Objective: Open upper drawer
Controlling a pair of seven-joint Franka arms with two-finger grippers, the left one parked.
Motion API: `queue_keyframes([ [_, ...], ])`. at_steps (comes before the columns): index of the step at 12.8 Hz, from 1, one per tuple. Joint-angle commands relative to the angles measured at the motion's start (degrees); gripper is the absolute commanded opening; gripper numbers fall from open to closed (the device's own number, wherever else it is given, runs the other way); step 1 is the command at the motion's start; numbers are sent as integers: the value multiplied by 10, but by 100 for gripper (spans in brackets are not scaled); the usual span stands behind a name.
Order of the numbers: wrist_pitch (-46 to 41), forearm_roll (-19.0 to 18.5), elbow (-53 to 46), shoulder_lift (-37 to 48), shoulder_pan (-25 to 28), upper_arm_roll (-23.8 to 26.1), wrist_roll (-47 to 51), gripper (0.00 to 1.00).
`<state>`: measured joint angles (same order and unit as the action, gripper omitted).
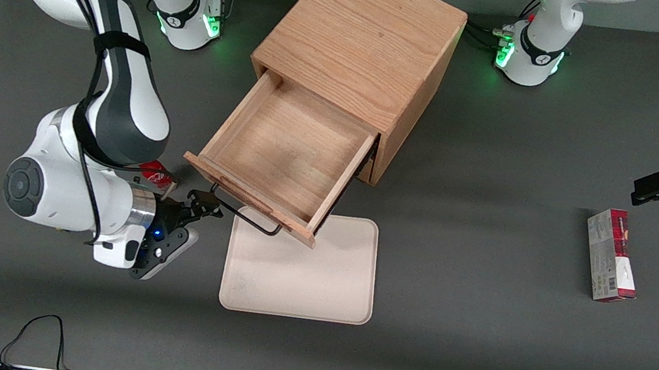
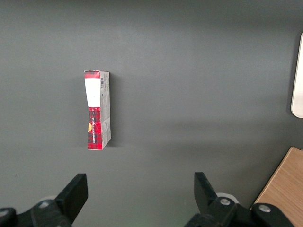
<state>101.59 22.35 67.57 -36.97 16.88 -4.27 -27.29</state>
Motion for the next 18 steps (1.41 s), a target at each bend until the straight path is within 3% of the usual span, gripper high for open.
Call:
queue_keyframes([
  [1,-3,19,-25,2,-20,1,33,100],
  [6,-51,7,-17,63,-64,-1,35,100],
  [9,-84,-40,3,111,-60,-21,56,100],
  [13,-94,-92,100,202,-60,-37,115,100],
  [18,-95,-130,200,290,-57,-52,146,100],
])
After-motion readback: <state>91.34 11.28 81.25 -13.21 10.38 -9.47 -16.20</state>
